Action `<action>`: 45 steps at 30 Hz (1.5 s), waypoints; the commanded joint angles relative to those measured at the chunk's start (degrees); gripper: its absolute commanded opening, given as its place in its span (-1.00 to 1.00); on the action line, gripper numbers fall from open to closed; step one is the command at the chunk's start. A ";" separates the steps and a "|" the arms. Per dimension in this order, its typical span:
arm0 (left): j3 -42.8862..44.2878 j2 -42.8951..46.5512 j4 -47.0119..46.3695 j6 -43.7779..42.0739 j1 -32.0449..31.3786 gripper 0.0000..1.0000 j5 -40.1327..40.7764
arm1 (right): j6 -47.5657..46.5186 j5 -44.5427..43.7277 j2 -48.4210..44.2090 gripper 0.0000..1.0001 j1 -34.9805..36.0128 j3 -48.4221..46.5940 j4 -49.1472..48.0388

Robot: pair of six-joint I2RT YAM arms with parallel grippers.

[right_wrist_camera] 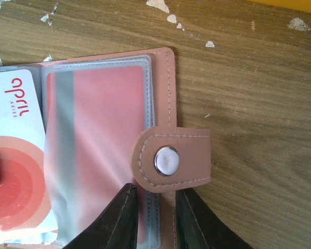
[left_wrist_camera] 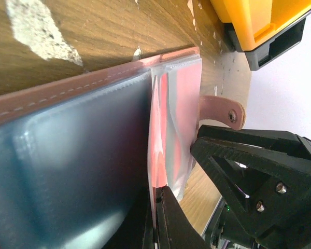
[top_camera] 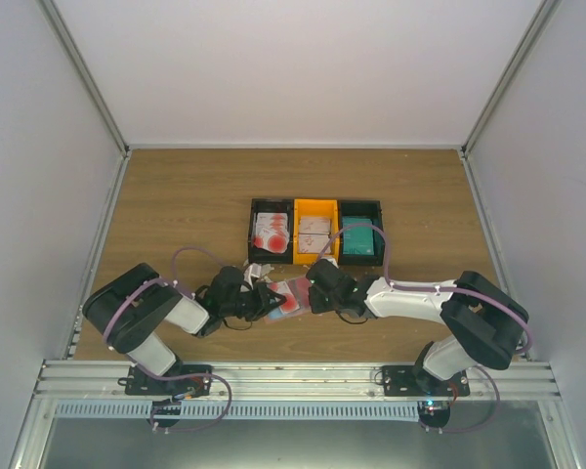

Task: Put the credit cards into the card holder
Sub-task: Insert the credit card into the card holder.

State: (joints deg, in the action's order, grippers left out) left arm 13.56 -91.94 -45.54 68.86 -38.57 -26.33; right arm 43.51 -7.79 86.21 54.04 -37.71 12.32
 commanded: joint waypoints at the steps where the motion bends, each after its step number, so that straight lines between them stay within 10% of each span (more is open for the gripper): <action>1: -2.29 1.61 1.65 0.46 0.25 -1.00 5.07 | 0.45 2.30 2.46 -0.57 0.89 2.03 3.69; 19: -1.66 -10.52 -13.71 3.22 -0.12 -1.00 -1.88 | -0.09 2.78 2.66 -0.57 0.89 2.25 3.15; 45: 4.13 -13.72 -6.05 0.35 -2.74 -1.00 -1.09 | -0.29 4.08 2.11 -0.53 0.89 2.87 2.11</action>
State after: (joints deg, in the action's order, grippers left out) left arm 14.61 -103.85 -61.78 73.76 -40.03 -28.60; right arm 43.46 -7.70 86.19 54.04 -37.28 11.49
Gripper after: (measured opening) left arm 0.026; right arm 0.226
